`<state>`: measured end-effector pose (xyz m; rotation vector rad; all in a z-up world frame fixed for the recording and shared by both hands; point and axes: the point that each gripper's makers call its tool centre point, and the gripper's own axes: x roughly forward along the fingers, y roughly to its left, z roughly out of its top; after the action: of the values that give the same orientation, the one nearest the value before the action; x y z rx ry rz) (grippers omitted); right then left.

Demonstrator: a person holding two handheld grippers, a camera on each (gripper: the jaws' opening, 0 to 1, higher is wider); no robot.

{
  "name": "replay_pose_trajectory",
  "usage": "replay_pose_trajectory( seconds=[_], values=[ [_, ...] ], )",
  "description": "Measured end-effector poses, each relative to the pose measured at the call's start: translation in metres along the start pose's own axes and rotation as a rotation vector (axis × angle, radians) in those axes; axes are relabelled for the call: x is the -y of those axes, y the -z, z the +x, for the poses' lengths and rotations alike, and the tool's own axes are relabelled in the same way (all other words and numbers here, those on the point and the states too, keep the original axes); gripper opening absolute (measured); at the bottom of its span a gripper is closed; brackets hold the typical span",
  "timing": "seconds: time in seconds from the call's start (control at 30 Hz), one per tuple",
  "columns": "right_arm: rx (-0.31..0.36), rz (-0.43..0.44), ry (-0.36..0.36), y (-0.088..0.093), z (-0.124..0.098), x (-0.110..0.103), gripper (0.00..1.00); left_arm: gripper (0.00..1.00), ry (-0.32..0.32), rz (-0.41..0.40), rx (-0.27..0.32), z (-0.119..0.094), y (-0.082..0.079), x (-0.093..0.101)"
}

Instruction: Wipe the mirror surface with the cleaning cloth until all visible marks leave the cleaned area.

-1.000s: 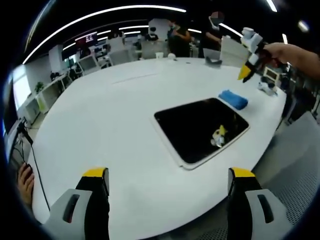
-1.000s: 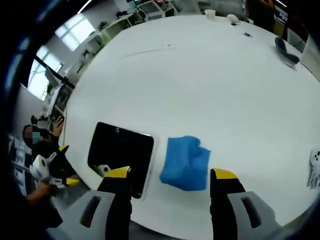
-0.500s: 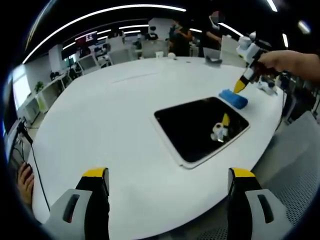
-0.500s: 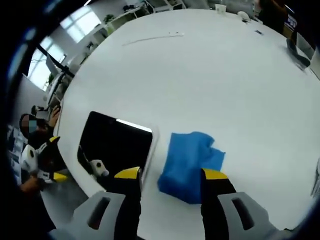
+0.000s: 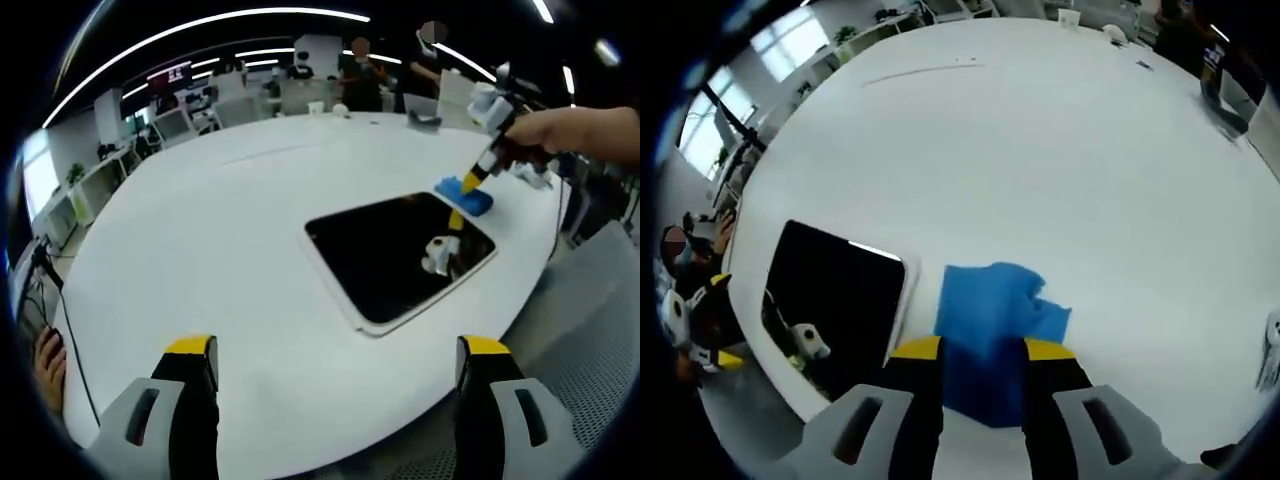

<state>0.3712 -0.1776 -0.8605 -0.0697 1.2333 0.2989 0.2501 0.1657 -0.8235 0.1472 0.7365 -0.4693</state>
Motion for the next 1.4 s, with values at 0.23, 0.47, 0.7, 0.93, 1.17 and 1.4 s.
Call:
replay_pose_trajectory(
  seconds=[0.23,0.47,0.7,0.93,1.17,1.4],
  values=[
    [-0.019,0.038,-0.027,0.0064,0.0014,0.0013,0.27,0.99,0.001,-0.002,0.0,0.0005,0.0003,0.0],
    [-0.037,0.029,-0.014,0.008,0.0027,-0.0015,0.13,0.99,0.002,0.003,-0.004,0.0007,0.0012,0.0004],
    [-0.032,0.036,-0.02,0.0071,0.0053,-0.0032,0.05,0.99,0.005,0.009,-0.005,0.0008,0.0015,0.001],
    [0.006,0.07,-0.068,0.006,0.0069,-0.001,0.04,0.99,0.023,0.027,-0.024,0.0018,0.0043,0.0054],
    [-0.009,0.118,-0.047,0.0084,0.0044,-0.0031,0.04,0.99,0.029,0.021,-0.05,0.0019,0.0087,0.0069],
    [-0.049,0.16,-0.054,0.0085,0.0048,-0.0017,0.03,0.99,0.024,0.015,-0.03,0.002,0.0053,0.0055]
  ],
)
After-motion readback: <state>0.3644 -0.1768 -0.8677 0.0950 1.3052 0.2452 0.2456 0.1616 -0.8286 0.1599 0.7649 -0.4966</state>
